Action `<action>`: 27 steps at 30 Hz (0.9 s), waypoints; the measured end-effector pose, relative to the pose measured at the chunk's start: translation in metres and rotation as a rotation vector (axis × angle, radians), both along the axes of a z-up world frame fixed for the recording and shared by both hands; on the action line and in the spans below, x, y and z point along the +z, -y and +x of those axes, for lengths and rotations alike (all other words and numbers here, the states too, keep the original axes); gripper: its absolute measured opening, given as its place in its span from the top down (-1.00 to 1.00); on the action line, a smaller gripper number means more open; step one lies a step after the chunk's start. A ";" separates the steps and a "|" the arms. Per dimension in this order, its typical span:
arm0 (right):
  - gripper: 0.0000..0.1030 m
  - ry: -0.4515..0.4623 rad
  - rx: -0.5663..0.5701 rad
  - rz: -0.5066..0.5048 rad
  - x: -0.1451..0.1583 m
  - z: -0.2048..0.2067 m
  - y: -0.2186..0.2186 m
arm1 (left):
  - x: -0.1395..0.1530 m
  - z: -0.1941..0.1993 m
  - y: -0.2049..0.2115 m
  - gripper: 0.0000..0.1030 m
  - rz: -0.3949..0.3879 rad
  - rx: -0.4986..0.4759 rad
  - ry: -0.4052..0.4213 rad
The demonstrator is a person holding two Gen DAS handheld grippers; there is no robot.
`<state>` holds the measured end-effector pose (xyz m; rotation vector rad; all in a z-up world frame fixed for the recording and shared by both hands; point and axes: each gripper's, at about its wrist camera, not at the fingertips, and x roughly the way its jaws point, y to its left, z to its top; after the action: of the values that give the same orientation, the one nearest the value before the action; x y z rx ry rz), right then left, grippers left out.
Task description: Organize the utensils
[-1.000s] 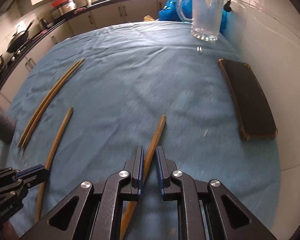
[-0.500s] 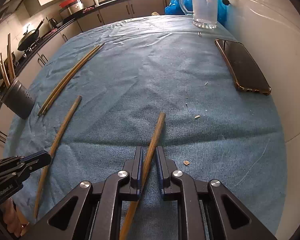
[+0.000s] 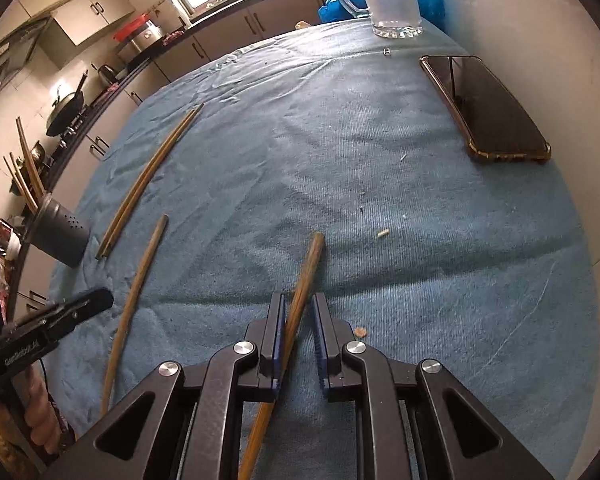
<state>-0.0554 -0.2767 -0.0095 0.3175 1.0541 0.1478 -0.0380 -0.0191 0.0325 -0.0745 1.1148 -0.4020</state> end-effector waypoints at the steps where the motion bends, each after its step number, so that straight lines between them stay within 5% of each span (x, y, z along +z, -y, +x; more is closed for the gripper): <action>1: 0.72 -0.006 0.002 -0.013 0.001 0.004 -0.002 | -0.002 0.009 0.006 0.66 0.015 -0.009 -0.014; 9: 0.58 -0.040 0.022 -0.079 0.002 0.023 -0.012 | -0.013 0.053 0.038 0.66 0.140 -0.047 -0.031; 22: 0.57 -0.154 0.144 -0.313 0.002 0.059 -0.047 | -0.014 0.073 0.050 0.65 0.168 -0.113 -0.058; 24: 0.58 -0.159 0.156 -0.329 0.002 0.061 -0.049 | -0.014 0.071 0.054 0.87 0.205 -0.142 -0.062; 27: 0.76 -0.157 0.175 -0.343 0.002 0.060 -0.053 | -0.011 0.064 0.049 0.88 0.172 -0.144 -0.057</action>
<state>0.0051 -0.2242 -0.0080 -0.0747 1.2406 0.0973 0.0264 -0.0679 0.0210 0.1474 1.2111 -0.4322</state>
